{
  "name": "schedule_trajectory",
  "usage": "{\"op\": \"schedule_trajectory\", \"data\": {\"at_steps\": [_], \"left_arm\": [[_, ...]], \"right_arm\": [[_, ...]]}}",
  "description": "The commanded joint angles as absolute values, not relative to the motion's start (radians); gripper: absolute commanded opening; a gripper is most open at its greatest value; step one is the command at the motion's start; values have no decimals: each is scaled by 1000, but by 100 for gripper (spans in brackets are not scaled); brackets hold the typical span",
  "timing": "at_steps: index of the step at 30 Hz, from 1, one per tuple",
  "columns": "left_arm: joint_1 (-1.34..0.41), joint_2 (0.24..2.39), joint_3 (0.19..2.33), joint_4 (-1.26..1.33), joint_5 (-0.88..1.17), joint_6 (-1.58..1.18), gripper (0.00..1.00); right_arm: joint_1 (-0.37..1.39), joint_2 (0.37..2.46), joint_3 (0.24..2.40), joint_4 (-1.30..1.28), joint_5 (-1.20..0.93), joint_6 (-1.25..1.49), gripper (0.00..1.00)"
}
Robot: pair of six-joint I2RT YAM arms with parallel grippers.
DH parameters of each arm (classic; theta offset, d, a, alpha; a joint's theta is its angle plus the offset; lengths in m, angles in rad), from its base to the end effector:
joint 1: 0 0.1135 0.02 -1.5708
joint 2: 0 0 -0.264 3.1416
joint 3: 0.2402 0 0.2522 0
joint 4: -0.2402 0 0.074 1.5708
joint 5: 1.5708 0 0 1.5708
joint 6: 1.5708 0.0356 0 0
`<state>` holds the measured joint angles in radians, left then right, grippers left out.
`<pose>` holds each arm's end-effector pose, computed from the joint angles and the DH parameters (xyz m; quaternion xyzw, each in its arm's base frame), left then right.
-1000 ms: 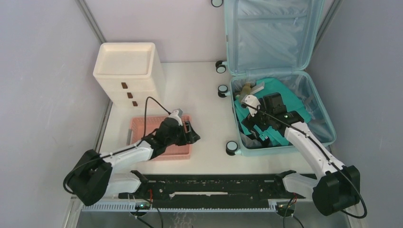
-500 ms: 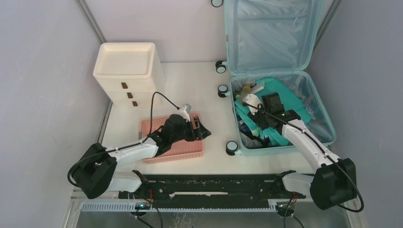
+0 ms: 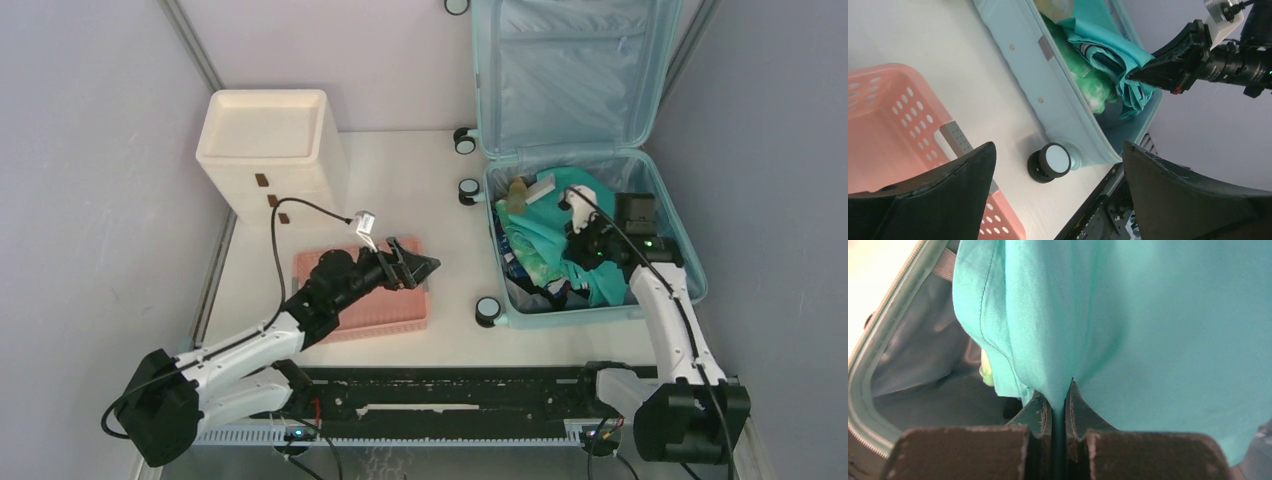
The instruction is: Open, take out, and arrange the luggage
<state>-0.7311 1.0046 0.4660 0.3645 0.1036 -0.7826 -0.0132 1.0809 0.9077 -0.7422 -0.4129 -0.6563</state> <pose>0.1667 -0.1544 0.2432 0.0136 0.7655 -0.4697 0.4396 0.2126 0.0115 0.2788 -0.3555 0.8583 0.0798 0.3613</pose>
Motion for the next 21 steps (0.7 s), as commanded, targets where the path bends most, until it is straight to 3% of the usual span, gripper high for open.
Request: {"op": "schedule_trajectory", "data": {"at_steps": [1,7,21], "left_arm": [[-736,994,420,555,97,-868,100],[-785,1096,488,691,174,-963,100],[-1008,1521,862,783,-99,-1132,100]], "right_arm": [[-153,1028,992,-876,-675,-699,0],[-274,1066,1075,-978,-852,-748,0],[-301,1105,1158,-1064,-991,-763,0]]}}
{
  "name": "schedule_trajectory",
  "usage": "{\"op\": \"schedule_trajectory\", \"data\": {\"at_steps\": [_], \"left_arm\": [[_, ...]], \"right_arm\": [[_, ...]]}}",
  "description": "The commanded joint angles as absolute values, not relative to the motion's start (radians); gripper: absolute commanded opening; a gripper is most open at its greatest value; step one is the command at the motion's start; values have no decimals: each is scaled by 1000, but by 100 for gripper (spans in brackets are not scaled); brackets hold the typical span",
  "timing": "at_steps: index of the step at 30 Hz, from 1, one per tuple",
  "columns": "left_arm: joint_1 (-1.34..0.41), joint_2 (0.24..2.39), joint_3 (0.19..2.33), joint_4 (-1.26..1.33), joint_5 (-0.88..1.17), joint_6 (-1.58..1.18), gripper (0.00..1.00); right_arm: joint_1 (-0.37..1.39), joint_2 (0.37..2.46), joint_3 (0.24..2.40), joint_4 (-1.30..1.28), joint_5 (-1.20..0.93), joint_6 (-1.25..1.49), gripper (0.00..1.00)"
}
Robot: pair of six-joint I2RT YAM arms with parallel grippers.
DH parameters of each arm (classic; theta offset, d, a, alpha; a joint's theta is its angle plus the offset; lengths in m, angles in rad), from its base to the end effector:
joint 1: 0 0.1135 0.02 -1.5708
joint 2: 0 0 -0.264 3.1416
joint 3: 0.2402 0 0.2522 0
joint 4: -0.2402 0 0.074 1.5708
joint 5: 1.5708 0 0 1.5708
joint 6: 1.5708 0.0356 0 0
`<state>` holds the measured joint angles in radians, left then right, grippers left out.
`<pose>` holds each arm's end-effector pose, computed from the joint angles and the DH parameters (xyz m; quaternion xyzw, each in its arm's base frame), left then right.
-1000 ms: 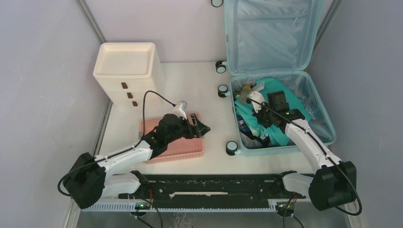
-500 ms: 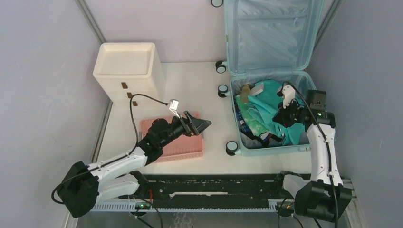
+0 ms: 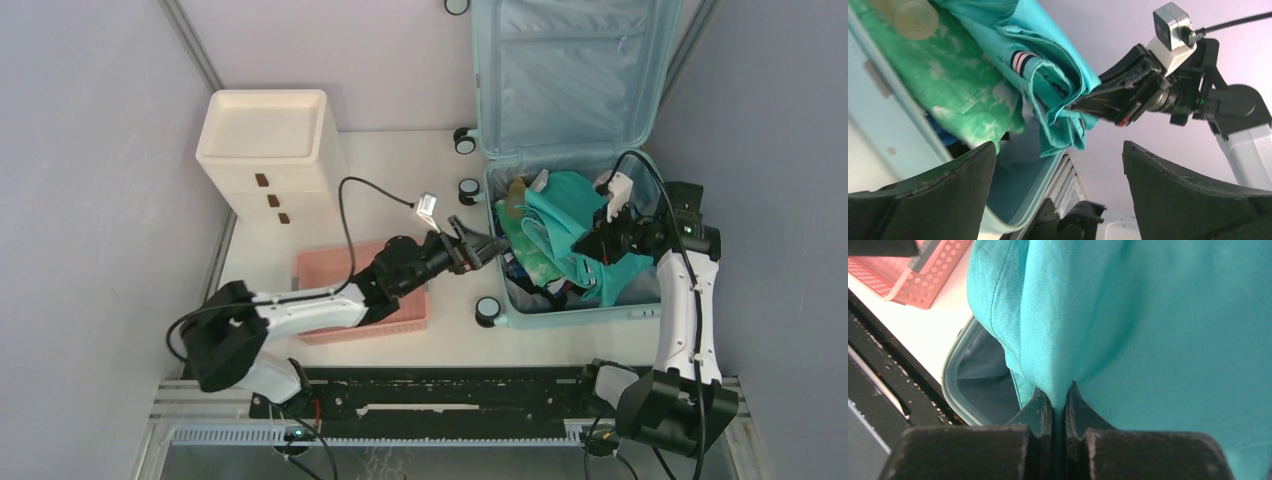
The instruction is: Open, take out, and arrange the luggage
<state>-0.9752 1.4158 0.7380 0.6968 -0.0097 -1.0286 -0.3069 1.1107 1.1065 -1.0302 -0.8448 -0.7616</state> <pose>0.1783 -0.2624 0.2695 -0.0222 0.7000 -0.5995 0.3874 0.1967 -0.0344 0.3251 -0.3041 0.8324 0.2171 0.4093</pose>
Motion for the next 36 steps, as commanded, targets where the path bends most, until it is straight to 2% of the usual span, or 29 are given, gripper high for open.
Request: {"op": "schedule_trajectory", "data": {"at_steps": [1,7,13,27,29,32,34,36], "left_arm": [[-1015,1555,894,785,-112,-1155,100],[-1046,1686,1026,749,-201,-1249,100],[-1061,1736,1146,519,-279,-1323,100],[-1071,1843,1261,491,-269,-1361,99],[-1071,1854,1262,495,-264,-1369,94],[-1071,1847,1256,502,-261,-1355,86],[-1071,1835,1242,516,-261,-1333,72],[-1070,1820,1223,532,-263,-1302,48]], "right_arm": [[-299,1107,1158,-1068,-998,-762,0],[-274,1115,1139,-1054,-1035,-732,0],[-226,1100,1103,-1011,-1021,-698,0],[-118,1066,1044,-1003,-989,-739,0],[-101,1057,1035,-999,-977,-747,2],[-87,1055,1026,-1001,-962,-760,12],[-84,1059,1026,-1014,-967,-778,22],[-84,1054,1026,-1028,-983,-805,36]]}}
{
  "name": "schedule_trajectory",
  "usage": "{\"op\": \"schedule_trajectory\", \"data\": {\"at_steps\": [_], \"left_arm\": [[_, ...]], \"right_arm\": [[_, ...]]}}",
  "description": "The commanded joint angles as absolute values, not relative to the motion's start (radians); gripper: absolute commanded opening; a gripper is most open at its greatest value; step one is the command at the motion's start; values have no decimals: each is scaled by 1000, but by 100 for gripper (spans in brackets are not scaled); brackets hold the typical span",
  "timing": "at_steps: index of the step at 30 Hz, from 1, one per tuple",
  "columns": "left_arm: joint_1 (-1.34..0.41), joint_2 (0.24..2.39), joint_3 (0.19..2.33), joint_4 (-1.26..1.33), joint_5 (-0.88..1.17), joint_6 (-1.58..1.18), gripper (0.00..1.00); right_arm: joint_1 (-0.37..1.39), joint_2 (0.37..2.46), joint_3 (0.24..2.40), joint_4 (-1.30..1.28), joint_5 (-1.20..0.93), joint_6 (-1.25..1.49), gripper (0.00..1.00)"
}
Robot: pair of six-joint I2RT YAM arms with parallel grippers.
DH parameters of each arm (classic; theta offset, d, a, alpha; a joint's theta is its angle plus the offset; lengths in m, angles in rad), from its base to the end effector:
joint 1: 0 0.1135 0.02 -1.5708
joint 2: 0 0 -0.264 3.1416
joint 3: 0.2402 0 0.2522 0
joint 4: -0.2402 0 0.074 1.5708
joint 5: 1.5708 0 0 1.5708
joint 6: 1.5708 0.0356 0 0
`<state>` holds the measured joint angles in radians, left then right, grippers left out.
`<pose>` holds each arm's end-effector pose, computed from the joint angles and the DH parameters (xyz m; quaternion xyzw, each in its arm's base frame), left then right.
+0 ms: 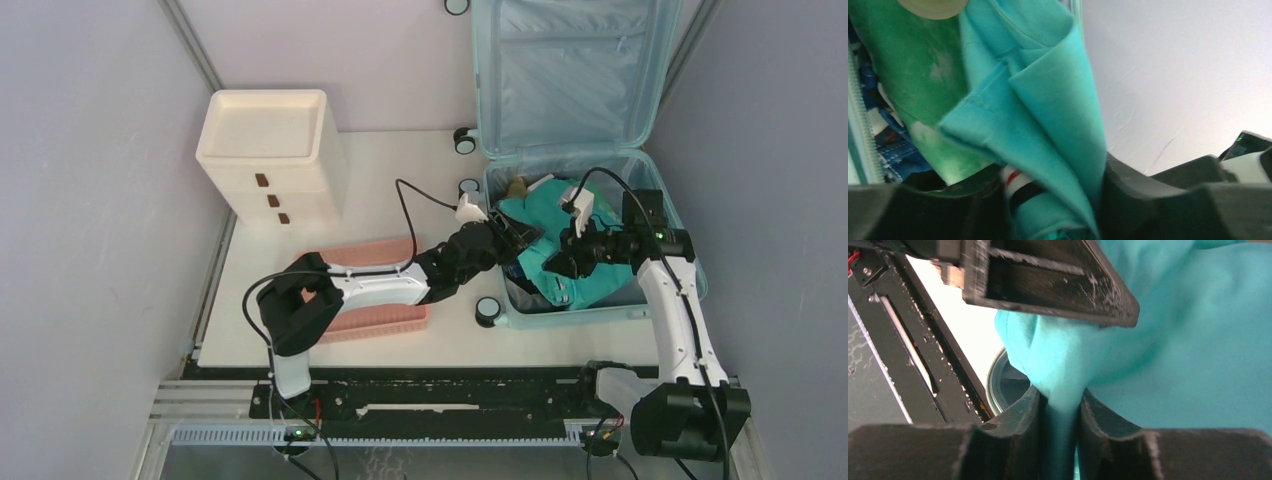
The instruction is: Open, take out, and arrange the luggage
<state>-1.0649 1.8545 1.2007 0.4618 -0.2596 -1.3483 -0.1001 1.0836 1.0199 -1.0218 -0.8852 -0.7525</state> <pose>0.2170 -0.3728 0.2449 -0.1896 0.7458 -0.5538 0.3180 0.1915 0.0085 0.3057 -0.3786 0.7979 0.2888 0.3696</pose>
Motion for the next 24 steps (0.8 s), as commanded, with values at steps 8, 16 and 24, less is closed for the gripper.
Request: {"op": "schedule_trajectory", "data": {"at_steps": [8,16,24], "left_arm": [[-1055,1723,1135,532,-247,-1074,1],[-1017,1623,1148,424,-123,-750,0],[-1011,1447,1111,304,-161,-518,0]], "right_arm": [[-259,1028,1098,-1198,-1135,-943,77],[-413,996,1150,-1219,-1206,-889,77],[-546,911,1085,-891,-1223,-502,74]]}}
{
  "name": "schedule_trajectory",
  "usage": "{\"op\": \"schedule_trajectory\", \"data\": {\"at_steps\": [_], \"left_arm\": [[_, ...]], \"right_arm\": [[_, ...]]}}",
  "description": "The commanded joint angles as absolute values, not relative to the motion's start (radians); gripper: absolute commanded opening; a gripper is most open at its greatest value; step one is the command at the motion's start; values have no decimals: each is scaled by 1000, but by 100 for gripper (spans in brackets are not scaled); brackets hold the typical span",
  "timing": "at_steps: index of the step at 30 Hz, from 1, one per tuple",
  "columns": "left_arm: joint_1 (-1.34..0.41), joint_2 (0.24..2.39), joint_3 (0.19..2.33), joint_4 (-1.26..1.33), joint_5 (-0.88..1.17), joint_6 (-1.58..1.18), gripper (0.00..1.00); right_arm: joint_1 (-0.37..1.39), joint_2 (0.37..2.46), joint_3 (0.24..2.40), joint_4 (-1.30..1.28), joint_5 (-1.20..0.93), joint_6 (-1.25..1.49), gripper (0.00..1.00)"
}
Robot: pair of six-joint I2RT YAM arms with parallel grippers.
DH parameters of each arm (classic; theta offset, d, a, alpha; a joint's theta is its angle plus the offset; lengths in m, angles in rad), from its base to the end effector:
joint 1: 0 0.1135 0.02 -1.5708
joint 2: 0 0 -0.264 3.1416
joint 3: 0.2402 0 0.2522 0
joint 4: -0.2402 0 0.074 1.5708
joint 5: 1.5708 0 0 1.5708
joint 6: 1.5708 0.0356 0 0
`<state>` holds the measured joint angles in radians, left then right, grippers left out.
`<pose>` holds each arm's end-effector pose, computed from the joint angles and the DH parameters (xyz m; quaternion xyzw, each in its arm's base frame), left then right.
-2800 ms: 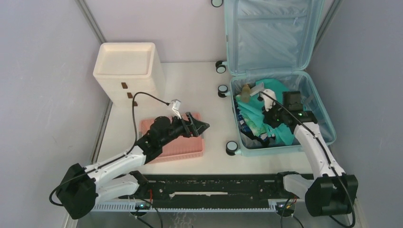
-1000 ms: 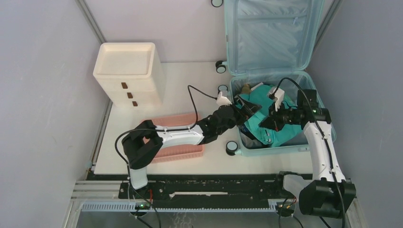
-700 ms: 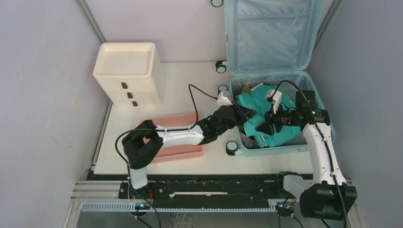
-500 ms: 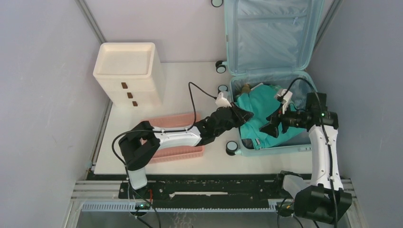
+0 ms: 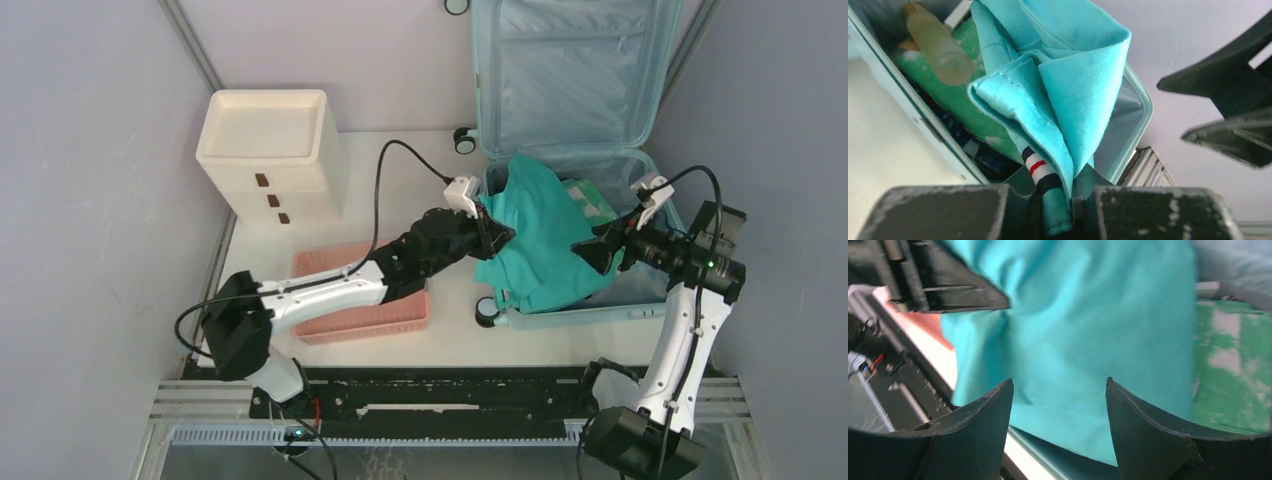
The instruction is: Open, take out, and arrange the luggage
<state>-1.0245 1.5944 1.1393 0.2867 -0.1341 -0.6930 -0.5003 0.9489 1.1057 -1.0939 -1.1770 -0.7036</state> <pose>0.2017 -0.3225 0.3053 0.0832 0.7590 -0.4538 0.4593 0.1480 -0.0434 0.3549 -0.2523 0.7687 0.2880 0.5123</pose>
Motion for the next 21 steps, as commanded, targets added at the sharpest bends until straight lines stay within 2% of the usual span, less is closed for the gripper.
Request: {"op": "schedule_trajectory", "data": {"at_steps": [1,12,21], "left_arm": [[-1011,1426,1106,285,-162,-497,0],[-944,1189,1042,89,-34,-408,0],[-862,979,1036,-137,-8,-351,0]], "right_arm": [[-553,905,1069,-874,-1223,-491,74],[-587,883,991,-873,-1226,-521,74],[-583,885,977,-873,-1233,-528,74]]}}
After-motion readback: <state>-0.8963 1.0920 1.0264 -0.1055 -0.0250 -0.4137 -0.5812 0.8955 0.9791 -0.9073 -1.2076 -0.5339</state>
